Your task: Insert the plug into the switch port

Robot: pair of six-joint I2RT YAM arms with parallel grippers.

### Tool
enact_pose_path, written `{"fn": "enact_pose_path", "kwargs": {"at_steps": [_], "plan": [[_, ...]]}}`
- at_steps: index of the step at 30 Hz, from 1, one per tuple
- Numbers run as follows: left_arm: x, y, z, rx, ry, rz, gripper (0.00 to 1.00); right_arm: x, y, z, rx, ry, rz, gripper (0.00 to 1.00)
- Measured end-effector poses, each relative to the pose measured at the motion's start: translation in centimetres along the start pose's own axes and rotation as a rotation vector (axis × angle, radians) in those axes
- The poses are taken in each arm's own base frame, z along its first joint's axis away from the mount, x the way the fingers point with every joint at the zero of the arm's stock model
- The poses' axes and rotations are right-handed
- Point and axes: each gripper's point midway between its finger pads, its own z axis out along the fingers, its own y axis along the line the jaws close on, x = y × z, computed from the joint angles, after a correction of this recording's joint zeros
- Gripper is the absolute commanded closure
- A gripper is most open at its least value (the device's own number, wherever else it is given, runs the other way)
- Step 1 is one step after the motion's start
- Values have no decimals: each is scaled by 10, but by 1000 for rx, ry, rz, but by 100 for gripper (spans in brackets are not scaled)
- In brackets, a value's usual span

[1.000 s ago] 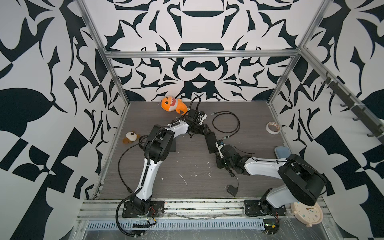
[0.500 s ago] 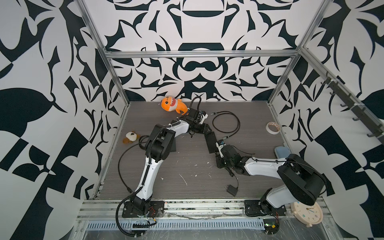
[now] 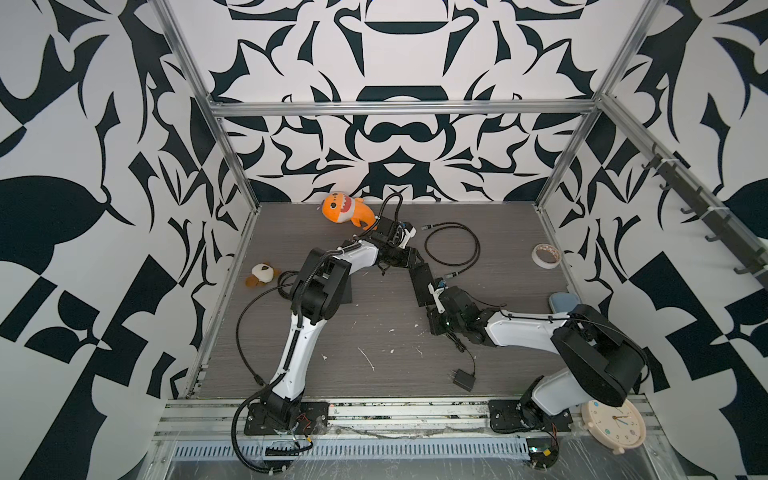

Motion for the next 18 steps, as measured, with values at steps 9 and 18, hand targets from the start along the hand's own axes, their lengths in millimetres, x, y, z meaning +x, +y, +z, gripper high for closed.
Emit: {"fn": "enact_pose_path", "kwargs": {"at_steps": [9,18], "plan": [[0,0,0,0,0,2,46,1,-7,-3,38,3,10,96],[0,0,0,-1,0,3,46,2,-8,-4,46,3,9,97]]}}
